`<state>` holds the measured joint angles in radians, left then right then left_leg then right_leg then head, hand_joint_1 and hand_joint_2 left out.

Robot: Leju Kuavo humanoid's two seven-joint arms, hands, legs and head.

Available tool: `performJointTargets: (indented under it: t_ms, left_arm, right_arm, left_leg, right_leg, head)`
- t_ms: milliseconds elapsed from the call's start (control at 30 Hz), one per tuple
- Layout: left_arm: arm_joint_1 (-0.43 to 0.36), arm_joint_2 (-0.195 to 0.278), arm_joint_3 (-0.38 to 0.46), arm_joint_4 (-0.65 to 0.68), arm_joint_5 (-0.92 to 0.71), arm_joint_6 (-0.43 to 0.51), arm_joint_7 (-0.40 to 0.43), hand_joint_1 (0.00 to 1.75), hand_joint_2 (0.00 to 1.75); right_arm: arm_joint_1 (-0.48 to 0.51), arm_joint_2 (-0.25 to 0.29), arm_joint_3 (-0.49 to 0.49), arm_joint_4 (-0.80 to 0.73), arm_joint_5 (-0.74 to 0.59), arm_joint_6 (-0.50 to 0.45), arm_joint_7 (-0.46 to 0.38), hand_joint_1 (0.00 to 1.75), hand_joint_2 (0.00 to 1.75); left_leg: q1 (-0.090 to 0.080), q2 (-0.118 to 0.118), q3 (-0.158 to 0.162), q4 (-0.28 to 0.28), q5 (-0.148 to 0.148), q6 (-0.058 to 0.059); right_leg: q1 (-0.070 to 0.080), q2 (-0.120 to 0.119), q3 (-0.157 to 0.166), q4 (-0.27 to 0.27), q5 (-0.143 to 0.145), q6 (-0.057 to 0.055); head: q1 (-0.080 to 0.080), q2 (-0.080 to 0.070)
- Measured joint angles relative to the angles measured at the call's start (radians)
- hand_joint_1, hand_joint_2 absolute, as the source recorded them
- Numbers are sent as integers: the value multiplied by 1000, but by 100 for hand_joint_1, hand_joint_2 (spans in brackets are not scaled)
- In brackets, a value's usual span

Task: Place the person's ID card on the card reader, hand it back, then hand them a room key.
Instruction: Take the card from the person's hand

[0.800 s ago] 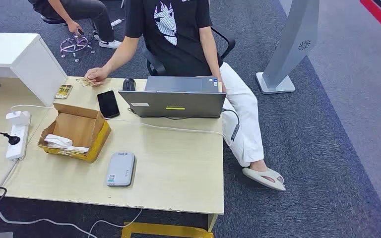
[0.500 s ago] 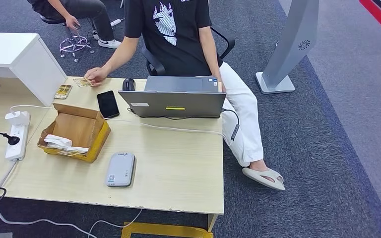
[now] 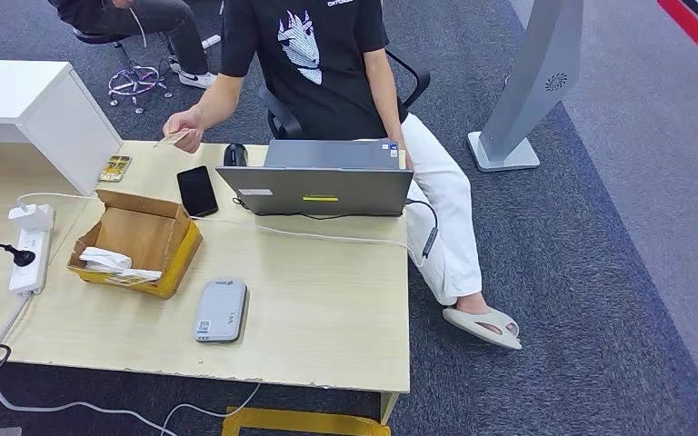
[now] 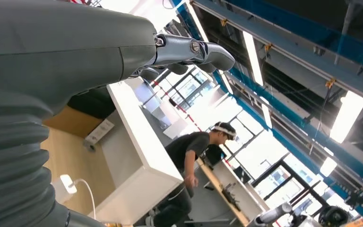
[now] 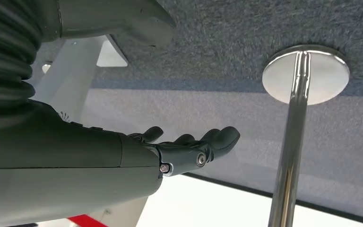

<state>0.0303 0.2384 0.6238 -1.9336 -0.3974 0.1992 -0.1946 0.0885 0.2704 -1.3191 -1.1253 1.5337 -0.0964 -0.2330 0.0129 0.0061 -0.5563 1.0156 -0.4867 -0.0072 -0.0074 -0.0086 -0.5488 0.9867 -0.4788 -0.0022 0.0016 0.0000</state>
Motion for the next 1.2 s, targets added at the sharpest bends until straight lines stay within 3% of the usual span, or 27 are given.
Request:
performJointTargets:
  t_ms: [467,1000,1033,1167,1200]
  left_arm:
    - [-124,-3,-402,183,-133,87,92,0,175]
    - [-222,-44,-633,276,-265,151,91,0,175]
    - [-229,-48,-644,276,-264,152,90,5,175]
    - [-254,-57,-680,276,-258,157,89,173,175]
    - [-258,-58,-688,276,-257,158,89,175,175]
  right_arm:
    - [-69,-19,-23,80,31,42,23,0,175]
    - [-88,-45,-16,136,36,107,33,0,175]
    - [-89,-45,-10,138,36,109,32,0,175]
    - [-93,-48,15,146,36,110,26,0,175]
    - [-93,-49,23,148,36,109,25,0,175]
  left_leg:
    - [0,1,0,0,1,0]
    - [0,1,0,1,1,1]
    - [0,1,0,1,1,1]
    - [0,1,0,1,1,1]
    - [0,1,0,1,1,1]
  right_leg:
    - [0,1,0,0,1,-1]
    - [0,1,0,0,2,0]
    - [0,1,0,0,2,0]
    - [0,1,0,0,2,0]
    - [0,1,0,0,2,0]
  head:
    - [0,0]
    - [0,0]
    - [0,0]
    - [0,0]
    - [0,0]
